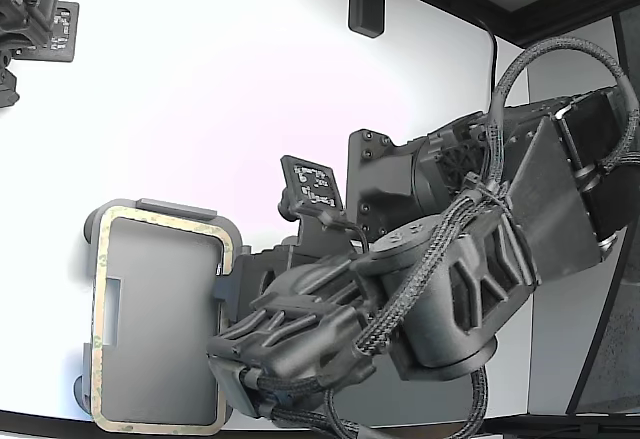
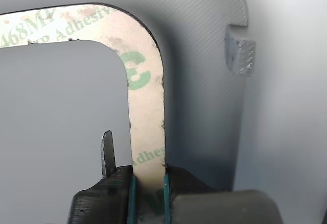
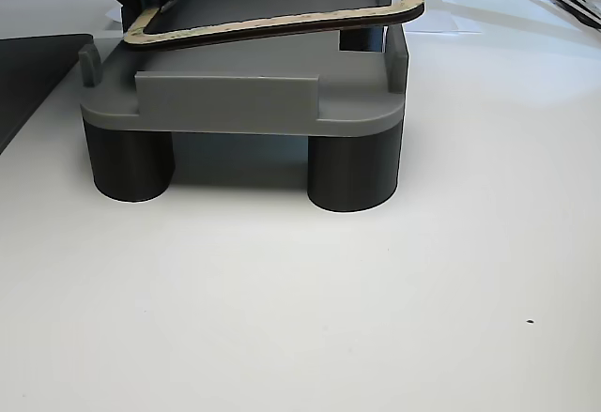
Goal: Move top rectangular frame to the holder.
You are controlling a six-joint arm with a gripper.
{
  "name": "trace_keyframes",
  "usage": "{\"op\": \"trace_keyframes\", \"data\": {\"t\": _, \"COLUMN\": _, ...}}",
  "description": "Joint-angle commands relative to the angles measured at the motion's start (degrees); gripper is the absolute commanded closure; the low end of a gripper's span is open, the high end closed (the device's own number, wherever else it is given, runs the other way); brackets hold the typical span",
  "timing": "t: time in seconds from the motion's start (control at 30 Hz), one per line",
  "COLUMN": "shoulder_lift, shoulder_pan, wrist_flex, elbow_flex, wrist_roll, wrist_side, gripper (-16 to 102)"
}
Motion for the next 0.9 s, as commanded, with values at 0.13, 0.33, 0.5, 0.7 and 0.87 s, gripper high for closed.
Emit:
{"op": "trace_keyframes", "data": {"t": 0.13, "shoulder_lift": 2.4, "shoulder_pan": -0.6, "wrist_flex": 0.5, "elbow_flex": 0.5, "wrist_roll": 0.4, "wrist_side": -0.2, "gripper": 97}}
{"op": "trace_keyframes", "data": {"t": 0.33, "shoulder_lift": 2.5, "shoulder_pan": -0.6, "wrist_flex": 0.5, "elbow_flex": 1.4, "wrist_roll": 0.4, "wrist_side": -0.4, "gripper": 97}}
{"op": "trace_keyframes", "data": {"t": 0.5, "shoulder_lift": 3.3, "shoulder_pan": -0.6, "wrist_flex": 0.5, "elbow_flex": 2.5, "wrist_roll": 0.6, "wrist_side": -0.6, "gripper": 97}}
{"op": "trace_keyframes", "data": {"t": 0.7, "shoulder_lift": 4.0, "shoulder_pan": -0.6, "wrist_flex": 0.5, "elbow_flex": 3.6, "wrist_roll": 0.6, "wrist_side": -0.9, "gripper": 97}}
{"op": "trace_keyframes", "data": {"t": 0.87, "shoulder_lift": 3.3, "shoulder_pan": -0.7, "wrist_flex": 0.5, "elbow_flex": 3.1, "wrist_roll": 0.4, "wrist_side": -0.7, "gripper": 97}}
